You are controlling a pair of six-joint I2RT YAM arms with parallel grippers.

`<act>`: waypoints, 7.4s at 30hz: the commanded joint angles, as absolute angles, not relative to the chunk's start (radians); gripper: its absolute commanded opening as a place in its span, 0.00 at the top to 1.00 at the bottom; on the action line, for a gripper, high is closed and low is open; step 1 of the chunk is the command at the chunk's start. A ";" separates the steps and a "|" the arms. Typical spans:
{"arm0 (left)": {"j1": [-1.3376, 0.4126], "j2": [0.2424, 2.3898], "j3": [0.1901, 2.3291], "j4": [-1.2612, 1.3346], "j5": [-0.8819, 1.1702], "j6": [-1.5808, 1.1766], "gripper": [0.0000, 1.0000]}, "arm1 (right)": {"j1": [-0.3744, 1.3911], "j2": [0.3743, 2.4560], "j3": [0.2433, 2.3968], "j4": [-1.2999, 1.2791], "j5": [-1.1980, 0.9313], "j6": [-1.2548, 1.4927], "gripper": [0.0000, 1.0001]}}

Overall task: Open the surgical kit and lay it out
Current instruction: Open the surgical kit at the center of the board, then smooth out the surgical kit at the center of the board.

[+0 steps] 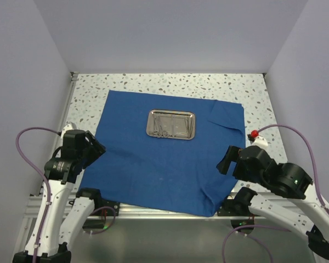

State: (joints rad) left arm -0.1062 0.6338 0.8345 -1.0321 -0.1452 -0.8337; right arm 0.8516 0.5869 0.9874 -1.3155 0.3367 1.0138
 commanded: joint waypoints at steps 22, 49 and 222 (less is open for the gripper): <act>0.064 1.765 1.293 -0.434 0.026 -0.446 0.22 | 0.217 1.538 1.336 -0.931 0.489 0.604 0.01; 0.130 2.243 1.591 -0.362 0.259 -0.456 0.74 | -0.103 2.098 1.474 -0.632 0.125 0.640 0.22; 0.026 1.621 0.874 -0.316 0.095 -0.454 1.00 | 0.493 1.396 1.003 -1.423 0.583 1.129 0.31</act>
